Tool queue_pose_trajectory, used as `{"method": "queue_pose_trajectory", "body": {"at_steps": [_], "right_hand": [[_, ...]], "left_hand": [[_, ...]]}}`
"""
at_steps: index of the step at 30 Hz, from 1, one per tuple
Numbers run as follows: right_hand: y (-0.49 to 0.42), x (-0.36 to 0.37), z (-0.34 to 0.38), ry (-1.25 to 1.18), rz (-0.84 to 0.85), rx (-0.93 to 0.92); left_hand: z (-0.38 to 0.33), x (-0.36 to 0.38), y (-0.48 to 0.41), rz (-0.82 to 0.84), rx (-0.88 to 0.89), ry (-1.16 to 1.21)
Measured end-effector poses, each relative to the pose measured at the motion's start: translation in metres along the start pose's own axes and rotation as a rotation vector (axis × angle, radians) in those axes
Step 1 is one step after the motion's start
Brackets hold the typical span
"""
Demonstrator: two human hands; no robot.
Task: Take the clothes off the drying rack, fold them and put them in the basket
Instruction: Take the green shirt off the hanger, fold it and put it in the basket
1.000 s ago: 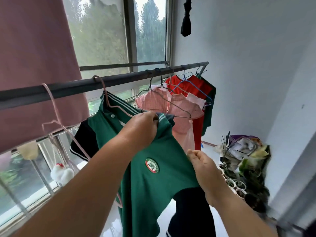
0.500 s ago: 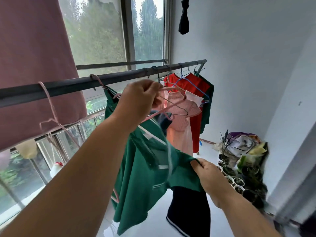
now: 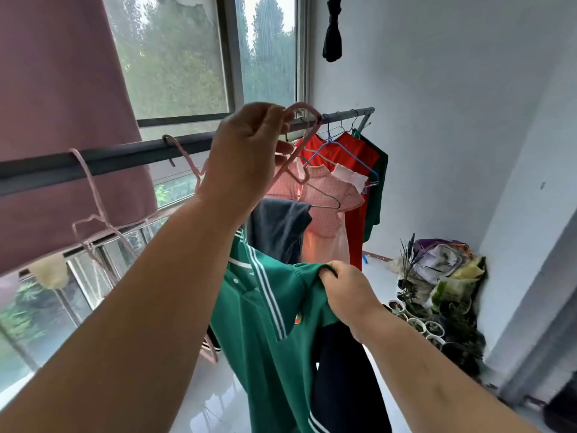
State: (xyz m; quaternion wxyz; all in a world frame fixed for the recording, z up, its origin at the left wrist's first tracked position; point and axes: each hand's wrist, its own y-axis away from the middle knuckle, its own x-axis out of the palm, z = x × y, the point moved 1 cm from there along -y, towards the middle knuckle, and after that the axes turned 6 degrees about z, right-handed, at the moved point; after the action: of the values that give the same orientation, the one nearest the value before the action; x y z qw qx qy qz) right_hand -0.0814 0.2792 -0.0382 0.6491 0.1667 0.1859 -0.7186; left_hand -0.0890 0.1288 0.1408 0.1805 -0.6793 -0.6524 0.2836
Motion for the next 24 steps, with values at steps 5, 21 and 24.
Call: {"method": "queue_pose_trajectory", "body": {"at_steps": [5, 21, 24], "right_hand": [[-0.005, 0.003, -0.009, 0.088, 0.024, 0.092], [-0.018, 0.0, -0.039, 0.26, -0.003, 0.303], [-0.02, 0.002, -0.045, 0.319, 0.003, 0.369]], "left_hand": [[-0.003, -0.003, 0.004, -0.014, 0.006, 0.029], [-0.032, -0.01, 0.004, -0.08, 0.072, 0.106], [-0.032, -0.011, 0.005, -0.08, 0.072, 0.093]]}}
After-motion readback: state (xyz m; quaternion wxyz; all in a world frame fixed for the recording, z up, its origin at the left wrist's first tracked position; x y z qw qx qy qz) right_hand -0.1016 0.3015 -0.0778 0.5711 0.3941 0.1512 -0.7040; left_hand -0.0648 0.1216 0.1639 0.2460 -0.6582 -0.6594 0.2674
